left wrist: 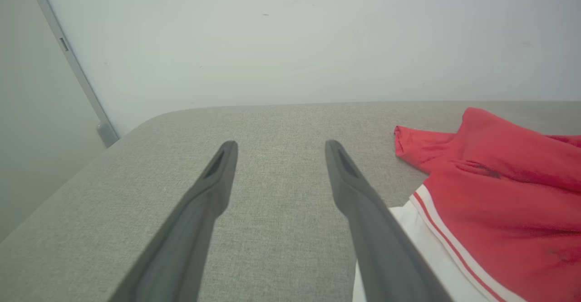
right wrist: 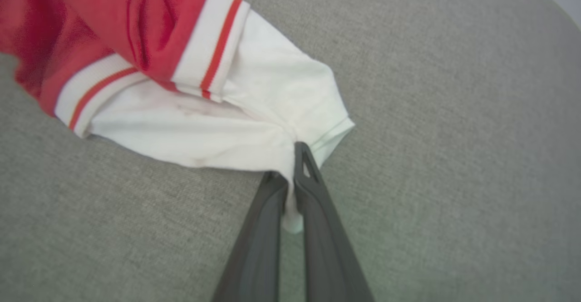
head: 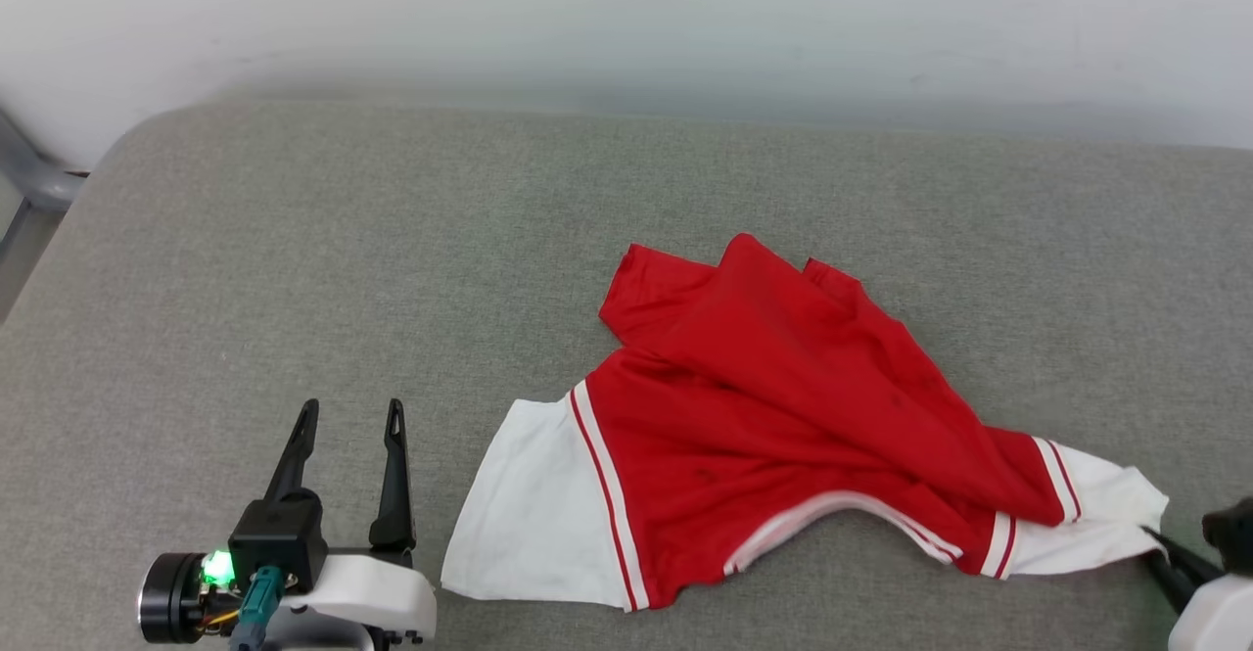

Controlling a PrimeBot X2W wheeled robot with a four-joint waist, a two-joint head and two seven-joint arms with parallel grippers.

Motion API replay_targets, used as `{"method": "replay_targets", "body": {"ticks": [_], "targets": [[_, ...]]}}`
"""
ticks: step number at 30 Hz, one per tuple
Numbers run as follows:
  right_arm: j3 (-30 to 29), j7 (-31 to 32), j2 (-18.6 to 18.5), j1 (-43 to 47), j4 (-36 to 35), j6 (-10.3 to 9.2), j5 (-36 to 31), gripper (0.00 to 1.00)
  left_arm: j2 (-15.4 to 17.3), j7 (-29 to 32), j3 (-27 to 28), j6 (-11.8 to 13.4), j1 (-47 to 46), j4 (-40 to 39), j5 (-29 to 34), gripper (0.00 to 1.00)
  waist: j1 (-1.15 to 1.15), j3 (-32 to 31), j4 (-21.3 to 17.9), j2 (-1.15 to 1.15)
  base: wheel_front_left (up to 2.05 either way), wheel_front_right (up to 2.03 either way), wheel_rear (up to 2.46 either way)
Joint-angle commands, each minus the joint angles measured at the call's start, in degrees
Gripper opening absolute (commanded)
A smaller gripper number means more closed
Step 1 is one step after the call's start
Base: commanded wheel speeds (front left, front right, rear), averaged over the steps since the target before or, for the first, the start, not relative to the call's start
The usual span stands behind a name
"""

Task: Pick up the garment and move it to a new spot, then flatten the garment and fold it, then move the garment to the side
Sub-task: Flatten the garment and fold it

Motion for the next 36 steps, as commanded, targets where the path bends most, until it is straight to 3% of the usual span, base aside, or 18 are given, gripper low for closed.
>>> {"method": "replay_targets", "body": {"ticks": [1,4,5,6,7,14,20,23,29,36], "targets": [[-0.9,-0.6,0.8,1.6,0.6,-0.10,-0.2,0.00,-0.2,-0.1,0.2,-0.1,1.1,0.1,0.3,1.00,0.00,-0.3,-0.2,0.00,0.00,0.00,0.00],[-3.0,-1.6,2.5,3.5,1.3,-0.10,-0.7,0.00,-0.2,-0.1,0.7,-0.5,1.4,0.2,0.5,1.00,0.00,-0.8,-0.7,0.00,0.00,0.00,0.00],[-3.8,-2.0,3.1,4.0,1.3,-0.10,-0.7,0.30,-0.3,-0.1,0.8,-0.5,1.6,0.1,0.5,1.00,0.00,-1.0,-0.9,0.00,0.00,0.00,0.00],[-4.8,-2.5,3.5,4.3,1.1,-0.10,-0.9,0.73,-0.3,-0.1,0.9,-0.6,1.9,0.2,0.6,1.00,0.00,-1.2,-1.0,0.00,0.00,0.00,0.00],[-5.8,-3.2,3.8,4.4,0.6,-0.10,-1.2,1.00,-0.4,-0.1,1.0,-0.7,2.0,0.3,0.6,1.00,0.00,-1.4,-1.1,0.00,0.00,0.00,0.00],[-16.3,-5.3,4.9,6.6,-9.1,-0.10,-5.9,1.00,-0.5,-0.1,1.6,-1.1,2.8,0.0,1.0,1.00,0.00,-2.9,-1.7,0.00,0.00,0.00,0.00],[-26.6,-1.1,5.8,8.8,-24.5,-0.09,-10.8,1.00,-0.7,-0.1,1.9,-1.2,3.3,-0.8,1.5,1.00,0.00,-3.3,-1.8,0.00,0.00,0.00,0.00],[-28.9,3.0,5.9,9.1,-32.8,-0.09,-11.9,1.00,-0.8,-0.1,1.9,-1.3,3.2,-1.1,1.6,1.00,0.00,-3.2,-1.6,0.00,0.00,0.00,0.00],[-25.0,11.5,4.1,4.2,-43.1,-0.09,-10.9,1.00,-1.0,-0.1,1.5,-1.7,1.8,-1.9,2.1,1.00,0.00,-1.7,-0.4,0.00,0.00,0.00,0.00],[-11.6,23.8,-1.4,-5.0,-42.1,-0.10,-4.5,1.00,-1.6,-0.1,-0.2,-2.2,-1.0,-2.9,2.9,1.00,0.00,1.9,2.3,0.00,0.00,0.00,0.00]]}}
